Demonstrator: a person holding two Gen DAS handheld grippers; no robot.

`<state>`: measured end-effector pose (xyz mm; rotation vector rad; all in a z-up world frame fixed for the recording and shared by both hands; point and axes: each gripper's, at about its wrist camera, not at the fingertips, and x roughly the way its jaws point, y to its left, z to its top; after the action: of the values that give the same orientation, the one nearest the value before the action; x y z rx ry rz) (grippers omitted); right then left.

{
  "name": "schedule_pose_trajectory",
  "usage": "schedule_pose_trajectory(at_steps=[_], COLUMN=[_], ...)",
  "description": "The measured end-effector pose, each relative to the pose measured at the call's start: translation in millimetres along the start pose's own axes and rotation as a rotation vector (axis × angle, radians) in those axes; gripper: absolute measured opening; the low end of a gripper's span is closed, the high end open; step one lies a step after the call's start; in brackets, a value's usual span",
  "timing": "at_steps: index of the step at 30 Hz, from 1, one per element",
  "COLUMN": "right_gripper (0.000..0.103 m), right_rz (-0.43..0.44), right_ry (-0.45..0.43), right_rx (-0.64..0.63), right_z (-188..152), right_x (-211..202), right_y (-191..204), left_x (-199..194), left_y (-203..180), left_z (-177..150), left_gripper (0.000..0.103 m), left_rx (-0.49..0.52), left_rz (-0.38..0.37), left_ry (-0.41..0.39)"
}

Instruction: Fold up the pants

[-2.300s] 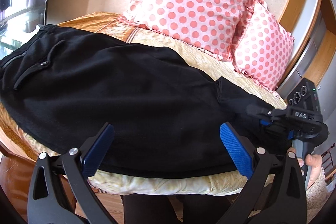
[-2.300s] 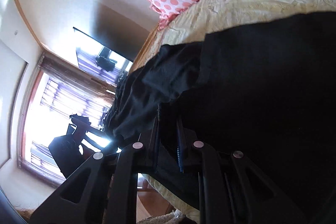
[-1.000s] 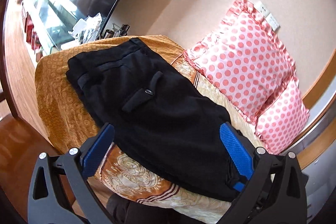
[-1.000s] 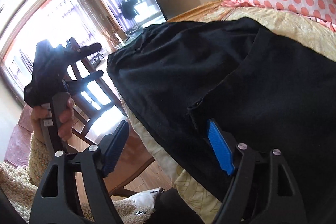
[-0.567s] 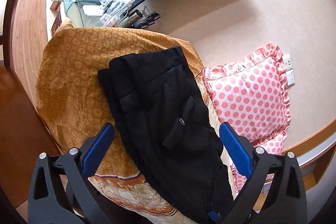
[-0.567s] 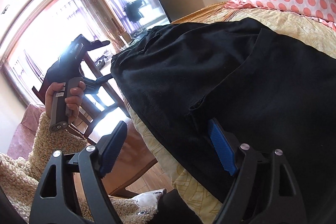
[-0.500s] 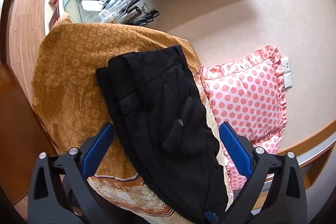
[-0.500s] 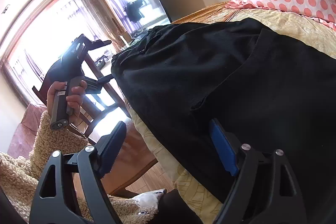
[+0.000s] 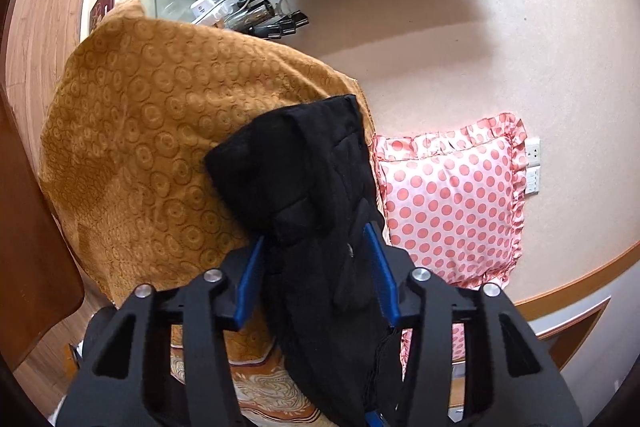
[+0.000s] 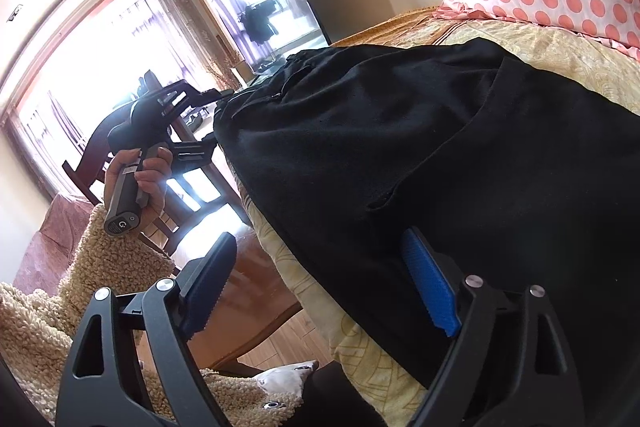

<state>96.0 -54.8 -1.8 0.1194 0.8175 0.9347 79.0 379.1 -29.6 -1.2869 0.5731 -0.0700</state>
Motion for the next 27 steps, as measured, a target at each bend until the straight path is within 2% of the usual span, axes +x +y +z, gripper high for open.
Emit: schedule_pose_trajectory(at_steps=[1,4,6,8,11,13,15,18,19,21,23,25,27], right_gripper=[0.087,0.087,0.087,0.087,0.087,0.088,0.088,0.088,0.088,0.088,0.088,0.088,0.088], right_rz=[0.0,-0.001,0.0,0.0,-0.001,0.0,-0.001,-0.001,-0.001,0.001,0.002,0.002,0.005], right_ry=[-0.001,-0.001,-0.001,-0.002,-0.004,-0.005,-0.006,-0.007,-0.007,-0.009,-0.012,-0.013,-0.016], right_rx=[-0.001,0.0,-0.001,-0.001,-0.002,-0.003,-0.007,-0.009,-0.008,-0.007,-0.007,-0.009,-0.003], right_z=[0,0,-1,0,0,0,0,-1,-1,-2,-2,-3,-2], right_x=[0,0,0,0,1,1,1,1,1,0,0,0,-1], right_y=[0,0,1,0,0,1,1,1,1,0,0,1,0], left_x=[-1,-2,-3,-5,-2,2,7,17,20,24,25,25,24], left_y=[6,9,4,-4,-9,-15,-25,-31,-31,-29,-24,-18,-19], left_z=[0,0,-4,-9,-16,-21,-21,-16,-14,-12,-13,-14,-17], left_gripper=[0.038,0.038,0.046,0.063,0.075,0.077,0.082,0.082,0.079,0.065,0.042,0.027,0.02], left_rx=[-0.026,-0.059,-0.043,-0.018,-0.054,-0.063,-0.018,-0.021,-0.026,-0.039,-0.046,-0.047,-0.023], left_rz=[-0.012,-0.033,-0.02,-0.019,-0.014,-0.001,0.04,0.061,0.065,0.068,0.079,0.107,0.115], left_ry=[-0.006,-0.013,-0.01,0.013,0.082,0.103,0.107,0.102,0.095,0.084,0.074,0.059,0.042])
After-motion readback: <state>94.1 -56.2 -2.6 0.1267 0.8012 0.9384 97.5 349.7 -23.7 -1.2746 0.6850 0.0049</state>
